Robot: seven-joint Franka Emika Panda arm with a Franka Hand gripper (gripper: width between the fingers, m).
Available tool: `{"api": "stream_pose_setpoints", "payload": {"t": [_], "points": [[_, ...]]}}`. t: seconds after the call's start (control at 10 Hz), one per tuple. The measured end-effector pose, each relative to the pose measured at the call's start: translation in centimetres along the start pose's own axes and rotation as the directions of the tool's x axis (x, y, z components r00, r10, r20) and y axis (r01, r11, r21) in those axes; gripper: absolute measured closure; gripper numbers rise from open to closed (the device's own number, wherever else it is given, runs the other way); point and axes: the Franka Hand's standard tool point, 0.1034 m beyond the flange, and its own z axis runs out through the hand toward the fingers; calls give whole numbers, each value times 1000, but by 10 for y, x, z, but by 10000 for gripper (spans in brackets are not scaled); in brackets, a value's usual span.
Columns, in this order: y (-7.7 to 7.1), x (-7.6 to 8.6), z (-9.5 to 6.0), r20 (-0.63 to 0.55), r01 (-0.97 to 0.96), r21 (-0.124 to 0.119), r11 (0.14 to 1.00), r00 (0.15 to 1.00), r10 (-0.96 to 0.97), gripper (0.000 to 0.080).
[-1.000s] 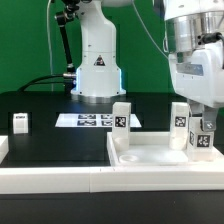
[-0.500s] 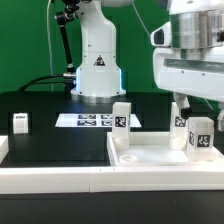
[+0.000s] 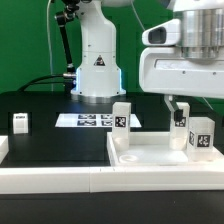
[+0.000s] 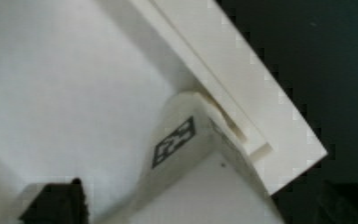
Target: Assemble square table
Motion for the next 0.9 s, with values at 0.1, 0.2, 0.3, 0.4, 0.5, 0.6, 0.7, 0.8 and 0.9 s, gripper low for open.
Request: {"api": "stream_pose_setpoints", "payload": {"t": [0.1,0.2,0.3,0.4,0.5,0.6,0.7,0.8,0.9], "points": [[0,-1,1,-22,176,-44,983,984,-177,150],[-1,-1,2,-26,280,-52,959,959,-282,150],[-1,-1,3,-26,373,-55,926,927,-375,150],[-1,-2,3,-21,459,-57,886,887,-461,150],[0,-1,3,-20,468,-57,882,883,-470,150],[1,0,3,-14,562,-60,825,826,-563,150],[1,0,2,-13,578,-59,814,815,-580,150],[0,0,2,-15,563,-58,825,825,-564,178],[1,1,2,-15,562,-59,825,826,-564,178]]}}
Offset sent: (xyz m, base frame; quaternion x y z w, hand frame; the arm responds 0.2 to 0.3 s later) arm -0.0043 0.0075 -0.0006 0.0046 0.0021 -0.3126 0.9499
